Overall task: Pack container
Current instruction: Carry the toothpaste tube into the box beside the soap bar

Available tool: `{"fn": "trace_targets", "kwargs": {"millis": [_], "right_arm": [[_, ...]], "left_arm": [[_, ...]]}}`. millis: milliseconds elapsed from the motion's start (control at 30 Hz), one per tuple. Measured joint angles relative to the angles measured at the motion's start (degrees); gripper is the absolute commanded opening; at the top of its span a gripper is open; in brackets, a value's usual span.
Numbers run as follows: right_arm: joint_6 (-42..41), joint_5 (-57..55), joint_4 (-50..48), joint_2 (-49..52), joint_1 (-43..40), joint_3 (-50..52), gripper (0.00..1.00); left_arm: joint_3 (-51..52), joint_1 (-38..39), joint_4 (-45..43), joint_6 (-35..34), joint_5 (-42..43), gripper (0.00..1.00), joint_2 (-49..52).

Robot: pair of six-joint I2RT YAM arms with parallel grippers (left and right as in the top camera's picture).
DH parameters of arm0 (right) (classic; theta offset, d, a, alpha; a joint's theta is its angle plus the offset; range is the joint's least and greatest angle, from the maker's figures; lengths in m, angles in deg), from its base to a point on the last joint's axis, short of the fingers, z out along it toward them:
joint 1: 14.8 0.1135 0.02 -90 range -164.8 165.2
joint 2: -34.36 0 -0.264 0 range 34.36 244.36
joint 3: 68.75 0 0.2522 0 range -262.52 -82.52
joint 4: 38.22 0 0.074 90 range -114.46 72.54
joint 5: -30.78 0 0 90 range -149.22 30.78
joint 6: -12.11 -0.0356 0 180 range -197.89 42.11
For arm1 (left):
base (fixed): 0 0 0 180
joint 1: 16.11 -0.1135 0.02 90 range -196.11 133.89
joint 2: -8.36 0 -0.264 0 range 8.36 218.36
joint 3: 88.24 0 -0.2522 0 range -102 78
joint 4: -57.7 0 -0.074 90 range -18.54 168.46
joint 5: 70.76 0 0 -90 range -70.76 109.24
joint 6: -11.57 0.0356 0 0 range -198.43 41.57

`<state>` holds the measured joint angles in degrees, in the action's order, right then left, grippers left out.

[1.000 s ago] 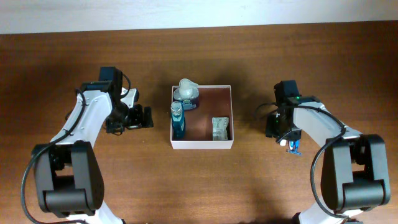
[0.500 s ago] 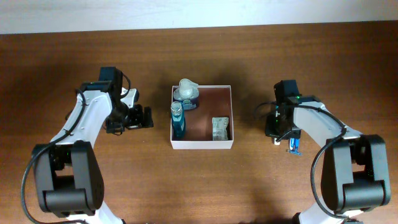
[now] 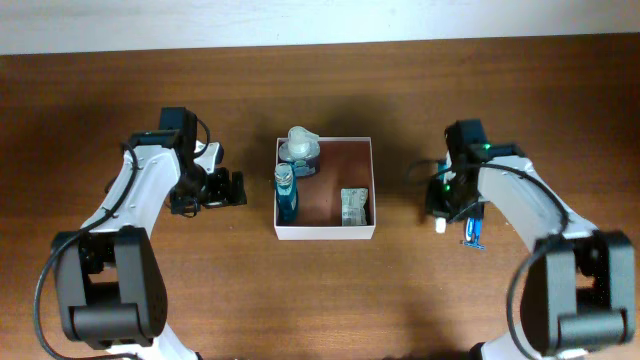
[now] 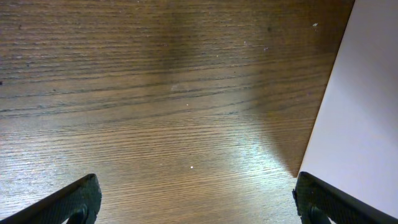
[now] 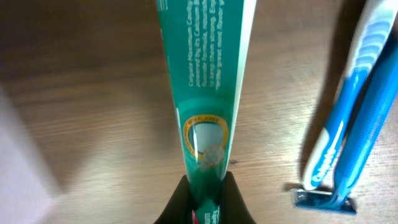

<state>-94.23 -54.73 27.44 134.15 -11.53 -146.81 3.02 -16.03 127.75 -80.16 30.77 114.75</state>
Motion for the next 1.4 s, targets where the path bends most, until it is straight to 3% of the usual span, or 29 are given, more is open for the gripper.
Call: {"fn": "trace_targets", "kwargs": {"millis": [133,333,633,1400], "right_arm": [[-0.5,4.6,2.3,-5.2,3.1,-5.6,0.04],[-3.2,7.0,3.1,-10.8,13.9,-11.8,0.05],[-8.4,1.8,-0.4,-11.2,26.0,-13.9,0.05],[-12.8,-2.3,-6.6,4.8,29.2,-13.9,0.05]], "left_arm": [[0.0,0.0,0.0,0.0,0.0,0.99,0.0],[0.0,0.0,0.0,0.0,0.0,0.99,0.0],[0.0,0.0,0.0,0.0,0.0,0.99,0.0],[0.0,0.0,0.0,0.0,0.0,0.99,0.0]]}}
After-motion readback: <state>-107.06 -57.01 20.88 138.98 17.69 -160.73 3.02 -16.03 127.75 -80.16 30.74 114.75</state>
